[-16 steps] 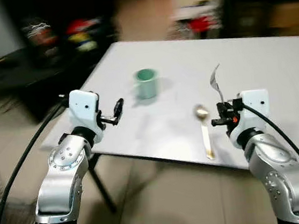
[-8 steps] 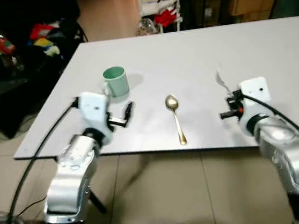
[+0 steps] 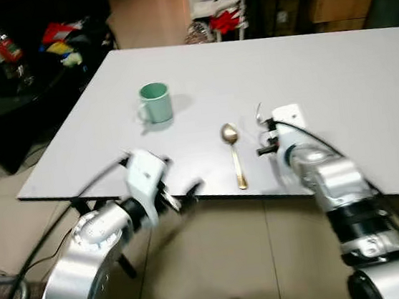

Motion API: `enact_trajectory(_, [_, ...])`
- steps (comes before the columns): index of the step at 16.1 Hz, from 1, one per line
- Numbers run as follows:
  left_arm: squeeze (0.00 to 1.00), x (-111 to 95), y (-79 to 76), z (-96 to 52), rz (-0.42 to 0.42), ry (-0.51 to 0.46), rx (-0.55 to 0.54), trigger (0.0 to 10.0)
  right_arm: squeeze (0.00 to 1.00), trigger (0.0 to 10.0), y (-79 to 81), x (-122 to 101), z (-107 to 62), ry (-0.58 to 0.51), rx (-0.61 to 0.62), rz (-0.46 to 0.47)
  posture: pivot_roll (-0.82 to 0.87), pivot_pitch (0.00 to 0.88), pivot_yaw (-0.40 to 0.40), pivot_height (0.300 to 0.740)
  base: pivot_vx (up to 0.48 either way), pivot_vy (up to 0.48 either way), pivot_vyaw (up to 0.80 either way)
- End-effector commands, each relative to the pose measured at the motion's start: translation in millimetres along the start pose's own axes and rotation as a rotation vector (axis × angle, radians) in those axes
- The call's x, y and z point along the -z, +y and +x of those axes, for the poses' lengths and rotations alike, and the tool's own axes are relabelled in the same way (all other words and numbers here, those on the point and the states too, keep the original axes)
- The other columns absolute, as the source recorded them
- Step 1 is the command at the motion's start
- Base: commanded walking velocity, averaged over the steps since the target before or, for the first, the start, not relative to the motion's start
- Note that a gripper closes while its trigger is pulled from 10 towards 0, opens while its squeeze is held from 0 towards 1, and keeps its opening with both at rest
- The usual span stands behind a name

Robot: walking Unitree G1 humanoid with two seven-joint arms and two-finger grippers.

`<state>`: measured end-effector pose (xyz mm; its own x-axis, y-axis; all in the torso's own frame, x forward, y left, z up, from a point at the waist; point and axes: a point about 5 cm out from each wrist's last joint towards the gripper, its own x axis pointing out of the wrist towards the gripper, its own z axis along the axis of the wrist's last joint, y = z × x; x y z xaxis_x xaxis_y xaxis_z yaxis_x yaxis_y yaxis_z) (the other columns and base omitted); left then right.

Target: Setting the table

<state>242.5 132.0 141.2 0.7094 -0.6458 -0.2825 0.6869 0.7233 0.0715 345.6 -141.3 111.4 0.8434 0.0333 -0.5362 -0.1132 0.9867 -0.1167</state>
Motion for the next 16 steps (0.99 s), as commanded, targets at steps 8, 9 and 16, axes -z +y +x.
enact_trajectory(8, [0.0, 3.8, -5.6, -16.9, -0.01, 0.064, 0.04, 10.0, 0.0, 10.0, 13.1, 5.4, 18.7, 0.061, 0.072, 0.063, 0.13, 0.0, 0.017, 0.74, 0.0, 0.0, 0.0])
enact_trajectory(9, [0.0, 3.9, -6.5, -17.7, -0.011, 0.066, 0.042, 10.0, 0.0, 10.0, 13.2, 8.2, 19.9, 0.075, 0.082, 0.051, 0.13, 0.0, 0.016, 0.74, 0.0, 0.0, 0.0])
enact_trajectory(16, [0.0, 5.1, -14.7, -19.6, -0.021, 0.07, 0.057, 10.0, 1.0, 10.0, 10.7, 16.6, 22.4, 0.12, 0.092, 0.039, 0.12, 0.0, 0.002, 0.74, 0.0, 0.0, 0.0])
